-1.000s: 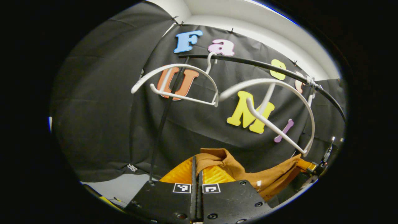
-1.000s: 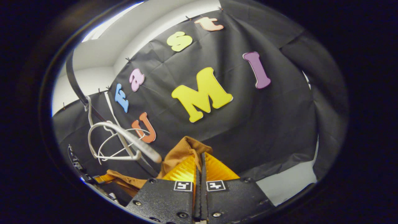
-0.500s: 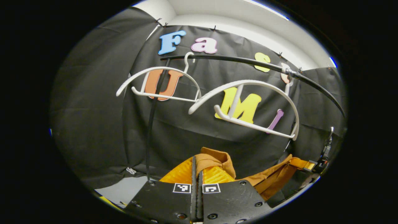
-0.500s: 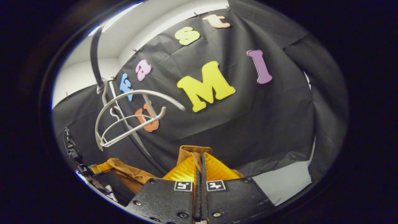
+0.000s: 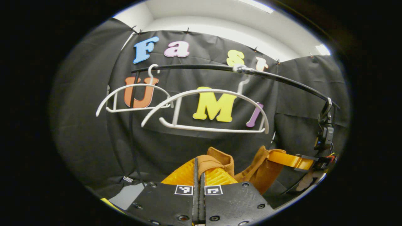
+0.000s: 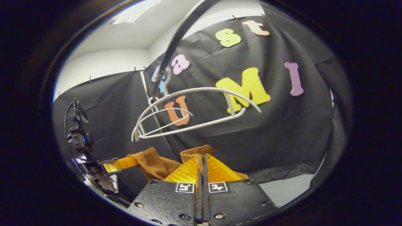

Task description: Grasp the clothes on the hanger with both hands and then place them into the laundry hamper below.

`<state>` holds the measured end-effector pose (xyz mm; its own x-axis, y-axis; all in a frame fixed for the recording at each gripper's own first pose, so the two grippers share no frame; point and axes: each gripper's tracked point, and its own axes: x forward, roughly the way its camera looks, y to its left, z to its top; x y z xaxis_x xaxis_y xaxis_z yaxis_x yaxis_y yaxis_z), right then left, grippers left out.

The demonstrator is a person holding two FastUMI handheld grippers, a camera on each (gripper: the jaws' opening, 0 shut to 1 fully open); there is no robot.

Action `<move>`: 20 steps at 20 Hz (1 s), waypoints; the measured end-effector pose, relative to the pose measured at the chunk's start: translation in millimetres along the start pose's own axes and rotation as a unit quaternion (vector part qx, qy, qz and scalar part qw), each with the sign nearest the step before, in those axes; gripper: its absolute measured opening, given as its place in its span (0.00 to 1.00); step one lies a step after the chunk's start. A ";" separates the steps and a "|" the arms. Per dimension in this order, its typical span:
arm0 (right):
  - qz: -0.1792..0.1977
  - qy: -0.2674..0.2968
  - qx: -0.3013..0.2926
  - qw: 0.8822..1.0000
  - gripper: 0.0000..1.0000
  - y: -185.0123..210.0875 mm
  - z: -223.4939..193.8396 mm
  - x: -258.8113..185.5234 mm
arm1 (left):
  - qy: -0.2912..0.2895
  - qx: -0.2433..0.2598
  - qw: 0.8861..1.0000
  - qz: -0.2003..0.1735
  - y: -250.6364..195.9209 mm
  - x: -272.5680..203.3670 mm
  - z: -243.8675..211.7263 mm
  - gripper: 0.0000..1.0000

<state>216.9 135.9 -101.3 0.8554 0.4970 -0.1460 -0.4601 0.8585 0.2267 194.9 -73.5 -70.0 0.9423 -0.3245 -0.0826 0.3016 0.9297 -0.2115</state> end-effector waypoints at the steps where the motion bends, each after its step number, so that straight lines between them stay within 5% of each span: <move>1: 0.008 0.001 -0.007 1.000 0.04 13.0 -1.1 -3.3 | 0.003 0.003 1.000 -0.009 -7.9 -5.2 0.1 0.05; 3: 0.020 0.006 -0.017 1.000 0.04 32.6 -6.2 -8.1 | 0.008 0.008 1.000 -0.024 -19.2 -11.6 -0.5 0.00; 8: 0.015 0.035 -0.022 0.999 0.04 40.5 -44.3 -20.7 | 0.027 0.022 0.998 -0.044 -37.7 -20.5 -23.9 0.05; 20: -0.083 0.181 0.013 0.980 0.04 -35.3 -186.3 -25.9 | 0.173 0.006 0.984 -0.042 -48.5 -4.8 -190.7 0.00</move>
<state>166.7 116.4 -284.9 0.7751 0.3677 -0.5139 -0.3121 0.9299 0.1946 148.0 -150.4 -245.0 0.8086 -0.4383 -0.3925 0.3796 0.8983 -0.2211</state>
